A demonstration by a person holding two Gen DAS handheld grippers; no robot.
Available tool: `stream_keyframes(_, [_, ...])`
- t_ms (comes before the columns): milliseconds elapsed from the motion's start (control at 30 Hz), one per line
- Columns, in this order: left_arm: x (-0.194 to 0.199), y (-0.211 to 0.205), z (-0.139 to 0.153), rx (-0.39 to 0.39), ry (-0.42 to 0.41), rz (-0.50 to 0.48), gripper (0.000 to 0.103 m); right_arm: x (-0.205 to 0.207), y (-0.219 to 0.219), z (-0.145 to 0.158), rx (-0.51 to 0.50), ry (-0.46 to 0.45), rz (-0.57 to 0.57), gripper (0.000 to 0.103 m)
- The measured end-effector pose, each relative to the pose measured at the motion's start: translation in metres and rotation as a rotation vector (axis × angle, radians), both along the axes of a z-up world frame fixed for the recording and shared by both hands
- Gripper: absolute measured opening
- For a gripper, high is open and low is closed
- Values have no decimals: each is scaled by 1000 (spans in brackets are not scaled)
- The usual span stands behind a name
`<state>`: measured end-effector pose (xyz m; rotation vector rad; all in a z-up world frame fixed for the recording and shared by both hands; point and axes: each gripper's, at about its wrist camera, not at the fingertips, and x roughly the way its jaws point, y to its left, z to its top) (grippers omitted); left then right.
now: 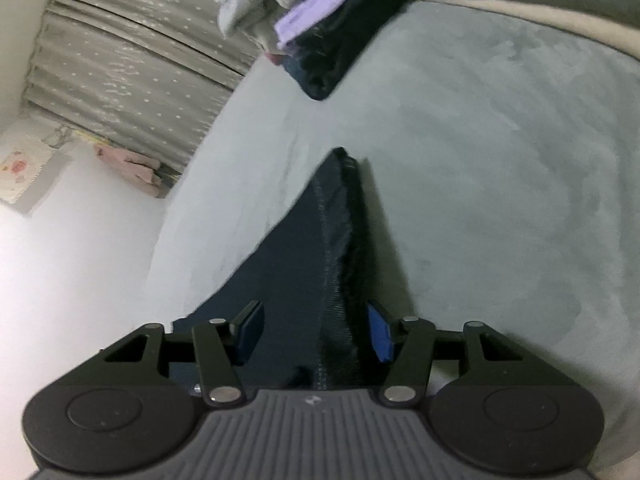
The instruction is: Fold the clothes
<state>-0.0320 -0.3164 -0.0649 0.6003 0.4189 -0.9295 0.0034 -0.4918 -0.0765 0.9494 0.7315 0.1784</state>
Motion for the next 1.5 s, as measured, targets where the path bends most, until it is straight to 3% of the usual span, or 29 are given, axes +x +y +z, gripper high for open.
stream_keyframes(100, [3, 0, -1, -7, 10, 14, 49, 0, 0, 2, -1, -15, 3, 57])
stream_keyframes(233, [8, 10, 1, -92, 31, 56, 30, -1, -2, 3, -12, -26, -18, 61])
stream_keyframes(400, [20, 27, 8, -231, 151, 115, 28, -3, -11, -3, 20, -4, -94, 66])
stream_keyframes(567, [18, 26, 8, -236, 158, 112, 29, 8, -12, -20, 131, 37, -110, 66])
stream_keyframes(667, [17, 24, 6, -229, 150, 110, 34, 16, -6, -25, 155, 58, -95, 66])
stream_keyframes(833, [5, 15, 4, -176, 72, 91, 69, 22, 2, -21, 167, 39, -65, 67])
stream_keyframes(933, [-7, 9, 4, -137, -34, 73, 74, 20, 2, -16, 188, 11, -61, 67])
stream_keyframes(1100, [-9, -12, 2, -38, -96, 98, 77, 17, 3, -10, 227, -33, -53, 67])
stream_keyframes(1167, [-4, -16, 1, -30, -90, 142, 69, 17, 4, -9, 229, -38, -50, 67])
stream_keyframes(1200, [0, -13, 2, -50, -75, 170, 52, 18, 3, -9, 233, -42, -51, 67])
stream_keyframes(1300, [7, -6, 5, -99, -41, 232, 23, 19, -2, -11, 260, -58, -67, 67])
stream_keyframes(1500, [12, 18, 18, -200, -37, 311, 20, 25, -17, -12, 244, -47, -209, 68])
